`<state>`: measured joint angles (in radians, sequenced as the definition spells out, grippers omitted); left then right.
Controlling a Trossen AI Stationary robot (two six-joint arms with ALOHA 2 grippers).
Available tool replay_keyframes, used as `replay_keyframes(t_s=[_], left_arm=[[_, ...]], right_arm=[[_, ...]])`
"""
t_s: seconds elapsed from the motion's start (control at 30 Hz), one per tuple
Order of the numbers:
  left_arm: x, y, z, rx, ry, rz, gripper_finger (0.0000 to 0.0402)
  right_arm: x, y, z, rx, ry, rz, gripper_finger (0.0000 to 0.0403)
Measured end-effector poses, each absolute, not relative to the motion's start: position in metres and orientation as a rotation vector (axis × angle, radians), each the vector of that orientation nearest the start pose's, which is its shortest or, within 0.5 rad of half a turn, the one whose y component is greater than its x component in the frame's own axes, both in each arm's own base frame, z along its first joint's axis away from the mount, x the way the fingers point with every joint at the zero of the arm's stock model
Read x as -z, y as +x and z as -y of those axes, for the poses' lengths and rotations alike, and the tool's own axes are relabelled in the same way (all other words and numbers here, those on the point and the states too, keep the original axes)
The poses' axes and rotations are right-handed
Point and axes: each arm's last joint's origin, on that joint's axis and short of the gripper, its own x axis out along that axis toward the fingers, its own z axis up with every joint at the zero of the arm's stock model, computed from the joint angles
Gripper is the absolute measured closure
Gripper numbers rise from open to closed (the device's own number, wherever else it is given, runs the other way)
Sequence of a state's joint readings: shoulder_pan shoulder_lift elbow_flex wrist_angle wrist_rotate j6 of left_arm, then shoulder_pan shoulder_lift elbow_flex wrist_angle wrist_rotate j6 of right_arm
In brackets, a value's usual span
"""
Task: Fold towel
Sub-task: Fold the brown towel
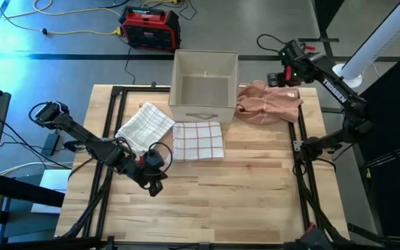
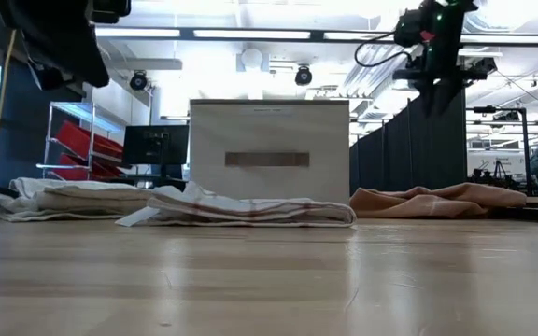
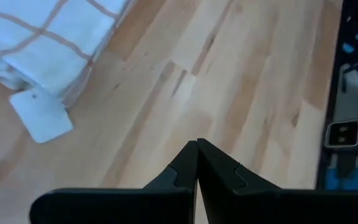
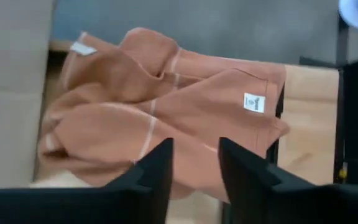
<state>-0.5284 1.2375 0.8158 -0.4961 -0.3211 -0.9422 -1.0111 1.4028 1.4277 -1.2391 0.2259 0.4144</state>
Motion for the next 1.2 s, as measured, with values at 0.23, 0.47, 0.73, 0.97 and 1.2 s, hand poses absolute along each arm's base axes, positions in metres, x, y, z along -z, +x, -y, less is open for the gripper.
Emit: replay_keyframes(t_s=[0.23,0.47,0.73,0.97,1.2], left_arm=[[-0.233,0.199,0.097,-0.26,-0.408,-0.916,0.0402],[-0.241,0.181,0.086,-0.309,-0.353,-0.943,0.0402],[-0.241,0.172,0.082,-0.318,-0.317,-1.007,0.0402],[-0.243,0.169,0.073,-0.349,-0.295,-1.012,0.0402],[-0.247,0.169,0.064,-0.32,-0.365,-1.041,0.0402]], right_arm=[[-0.31,0.143,0.251,1.499,0.927,-0.908,0.0207],[-0.263,0.142,0.292,1.595,1.032,-0.972,0.021],[-0.243,0.138,0.334,1.567,1.144,-0.881,0.0228],[-0.231,0.168,0.329,1.191,0.902,-1.102,0.0231],[-0.204,0.195,0.33,1.027,0.606,-1.315,0.0231]])
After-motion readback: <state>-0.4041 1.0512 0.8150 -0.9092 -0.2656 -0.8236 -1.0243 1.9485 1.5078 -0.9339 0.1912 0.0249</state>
